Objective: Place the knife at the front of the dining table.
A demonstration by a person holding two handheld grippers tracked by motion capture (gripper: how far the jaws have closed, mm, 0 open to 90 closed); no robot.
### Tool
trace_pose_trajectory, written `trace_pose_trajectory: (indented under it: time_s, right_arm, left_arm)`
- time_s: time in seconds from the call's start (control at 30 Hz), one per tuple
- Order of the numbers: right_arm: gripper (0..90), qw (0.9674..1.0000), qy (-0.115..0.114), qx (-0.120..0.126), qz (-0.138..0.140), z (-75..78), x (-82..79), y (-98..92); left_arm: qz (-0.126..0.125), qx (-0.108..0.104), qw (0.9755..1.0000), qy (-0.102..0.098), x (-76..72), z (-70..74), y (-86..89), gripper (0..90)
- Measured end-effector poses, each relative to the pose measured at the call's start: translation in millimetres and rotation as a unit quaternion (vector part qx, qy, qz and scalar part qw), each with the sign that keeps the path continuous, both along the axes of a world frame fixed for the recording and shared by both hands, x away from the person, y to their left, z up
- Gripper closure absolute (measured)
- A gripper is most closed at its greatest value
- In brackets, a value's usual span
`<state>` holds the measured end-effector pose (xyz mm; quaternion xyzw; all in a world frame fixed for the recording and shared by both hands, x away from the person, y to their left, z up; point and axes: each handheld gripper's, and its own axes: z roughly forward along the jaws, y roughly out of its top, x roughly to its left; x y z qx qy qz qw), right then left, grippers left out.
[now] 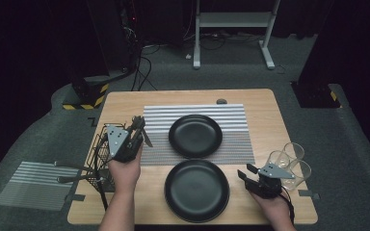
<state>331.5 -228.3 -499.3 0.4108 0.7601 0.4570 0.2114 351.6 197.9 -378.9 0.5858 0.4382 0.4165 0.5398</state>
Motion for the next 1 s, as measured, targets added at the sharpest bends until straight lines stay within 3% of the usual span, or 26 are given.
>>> trace_pose_trajectory:
  time_s: [0.43, 0.6, 0.8, 0.87, 1.0]
  right_arm:
    - [53.4, 0.9995, -0.004, -0.029, 0.010, -4.6, -0.2, 4.0]
    - [53.3, 0.9995, -0.003, -0.030, 0.010, -5.1, -0.4, 4.9]
    - [53.0, 0.9995, -0.006, -0.031, 0.011, -4.8, -0.7, 4.8]
    - [52.7, 0.9992, -0.008, -0.036, 0.017, -4.8, -0.4, 4.0]
    - [51.8, 0.9995, -0.009, -0.028, 0.008, -3.6, -1.0, 3.7]
  left_arm:
    - [-0.005, -0.002, 0.9997, 0.022, 4.4, -14.6, -7.2, 82.7]
    - [-0.003, 0.004, 0.9996, 0.027, 3.9, -17.3, -7.0, 82.6]
    - [0.001, -0.003, 0.9994, 0.036, 1.9, -21.1, -6.4, 82.7]
    - [0.002, 0.005, 0.9993, 0.037, 1.1, -21.8, -5.8, 82.6]
    - [0.002, 0.003, 0.9992, 0.040, 0.1, -22.8, -5.3, 82.7]
